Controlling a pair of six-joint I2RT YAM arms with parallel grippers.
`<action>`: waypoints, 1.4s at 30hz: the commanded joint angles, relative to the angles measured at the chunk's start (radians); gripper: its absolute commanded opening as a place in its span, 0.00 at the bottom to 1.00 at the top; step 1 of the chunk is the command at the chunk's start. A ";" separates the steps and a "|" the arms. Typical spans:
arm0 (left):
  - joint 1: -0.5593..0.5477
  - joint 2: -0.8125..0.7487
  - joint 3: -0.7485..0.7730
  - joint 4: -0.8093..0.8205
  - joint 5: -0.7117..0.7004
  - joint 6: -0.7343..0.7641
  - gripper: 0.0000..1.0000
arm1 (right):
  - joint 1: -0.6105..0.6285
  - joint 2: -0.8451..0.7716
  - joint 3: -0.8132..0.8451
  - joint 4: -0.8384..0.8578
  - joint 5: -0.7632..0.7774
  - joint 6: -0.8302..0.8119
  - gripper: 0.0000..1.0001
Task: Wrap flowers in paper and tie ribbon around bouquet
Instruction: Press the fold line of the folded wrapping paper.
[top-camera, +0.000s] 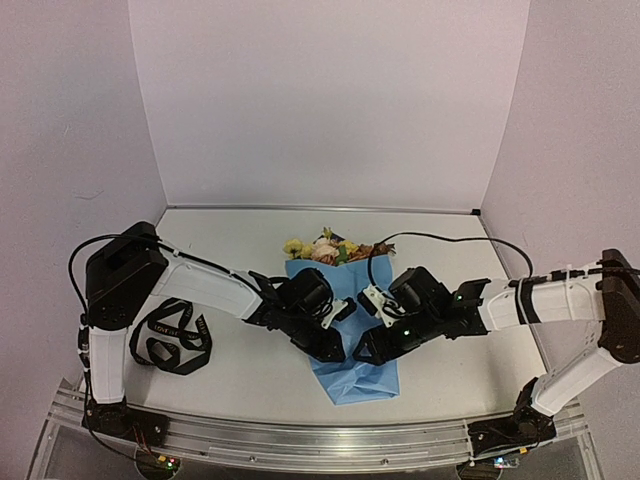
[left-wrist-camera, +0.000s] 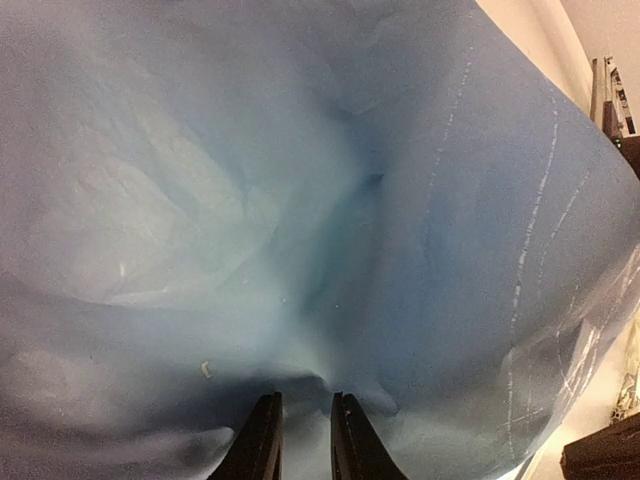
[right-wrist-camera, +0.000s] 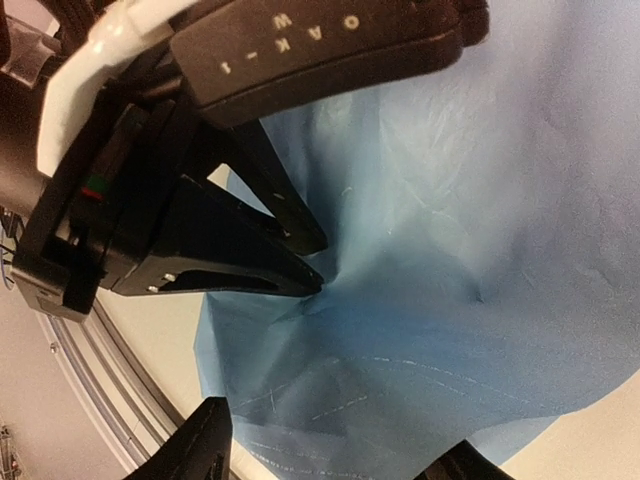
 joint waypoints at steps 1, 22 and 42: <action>0.007 0.015 0.042 -0.005 0.018 0.024 0.19 | 0.004 0.016 -0.003 0.059 -0.033 0.044 0.54; 0.010 0.037 0.048 -0.003 0.021 0.028 0.18 | -0.009 -0.011 -0.033 -0.006 -0.129 0.150 0.30; 0.009 0.001 0.038 0.000 -0.030 0.057 0.19 | -0.025 0.101 0.265 -0.568 0.063 0.140 0.00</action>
